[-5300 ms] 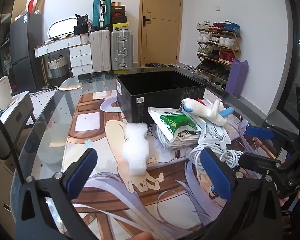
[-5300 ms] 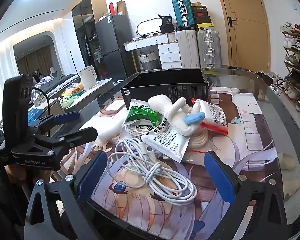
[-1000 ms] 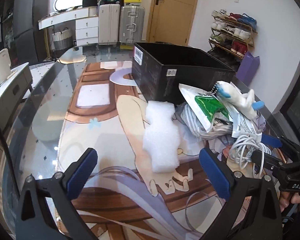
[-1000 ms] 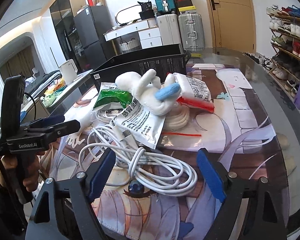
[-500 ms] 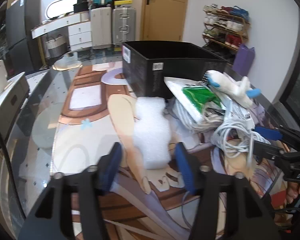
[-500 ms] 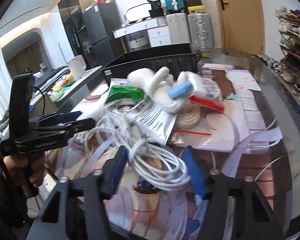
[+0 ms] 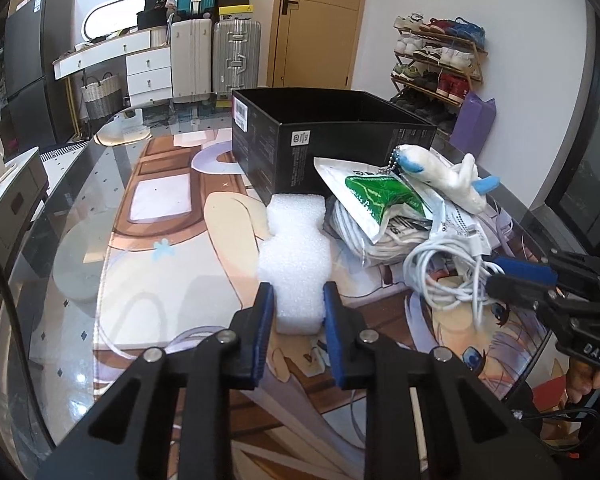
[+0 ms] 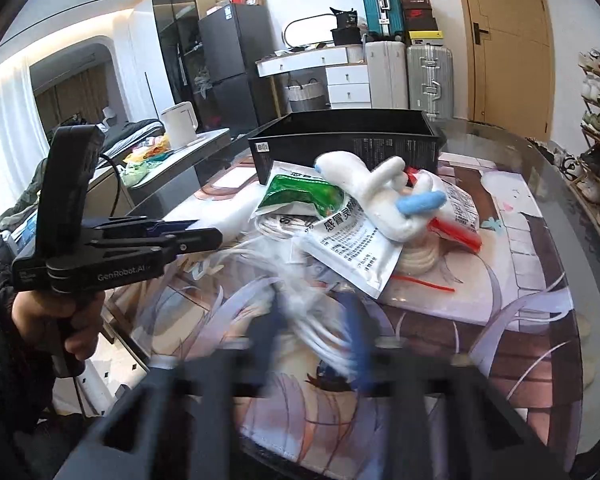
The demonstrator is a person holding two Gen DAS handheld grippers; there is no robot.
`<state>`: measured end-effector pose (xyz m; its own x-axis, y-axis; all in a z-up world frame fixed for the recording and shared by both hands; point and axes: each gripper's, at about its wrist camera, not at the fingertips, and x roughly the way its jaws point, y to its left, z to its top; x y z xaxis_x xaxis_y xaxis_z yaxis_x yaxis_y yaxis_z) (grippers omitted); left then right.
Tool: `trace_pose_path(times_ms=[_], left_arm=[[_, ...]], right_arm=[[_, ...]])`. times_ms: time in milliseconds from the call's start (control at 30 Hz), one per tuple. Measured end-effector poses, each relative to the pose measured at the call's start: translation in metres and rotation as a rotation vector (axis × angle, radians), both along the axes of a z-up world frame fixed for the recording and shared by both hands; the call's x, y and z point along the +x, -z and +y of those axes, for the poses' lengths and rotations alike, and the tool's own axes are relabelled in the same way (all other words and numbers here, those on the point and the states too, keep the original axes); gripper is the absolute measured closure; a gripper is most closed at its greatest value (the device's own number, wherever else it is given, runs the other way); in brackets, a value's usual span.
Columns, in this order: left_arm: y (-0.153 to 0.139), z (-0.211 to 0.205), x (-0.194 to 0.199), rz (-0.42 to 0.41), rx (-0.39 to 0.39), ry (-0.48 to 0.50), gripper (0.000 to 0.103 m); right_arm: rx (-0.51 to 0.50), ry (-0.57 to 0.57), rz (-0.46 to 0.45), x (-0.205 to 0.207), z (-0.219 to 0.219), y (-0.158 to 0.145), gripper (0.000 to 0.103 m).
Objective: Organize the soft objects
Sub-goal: 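Lift the foam block with the left gripper while the right gripper grasps the white cable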
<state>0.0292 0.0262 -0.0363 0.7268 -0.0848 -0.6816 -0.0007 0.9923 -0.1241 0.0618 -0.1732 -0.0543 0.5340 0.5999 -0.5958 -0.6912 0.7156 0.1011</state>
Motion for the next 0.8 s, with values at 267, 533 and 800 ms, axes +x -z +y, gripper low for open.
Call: trace_pose_path(times_ms=[267, 533, 800], left_arm=[[-0.003, -0.002, -0.004, -0.007, 0.002, 0.006, 0.081], [-0.015, -0.002, -0.011, -0.036, 0.003, 0.007, 0.081], [-0.031, 0.0, -0.017, -0.086, -0.001, 0.01, 0.081]], right_arm=[[-0.026, -0.001, -0.009, 0.0, 0.0, 0.001, 0.082], [-0.046, -0.014, -0.019, 0.002, 0.003, -0.002, 0.071], [-0.084, -0.051, -0.03, 0.013, 0.016, -0.004, 0.069]])
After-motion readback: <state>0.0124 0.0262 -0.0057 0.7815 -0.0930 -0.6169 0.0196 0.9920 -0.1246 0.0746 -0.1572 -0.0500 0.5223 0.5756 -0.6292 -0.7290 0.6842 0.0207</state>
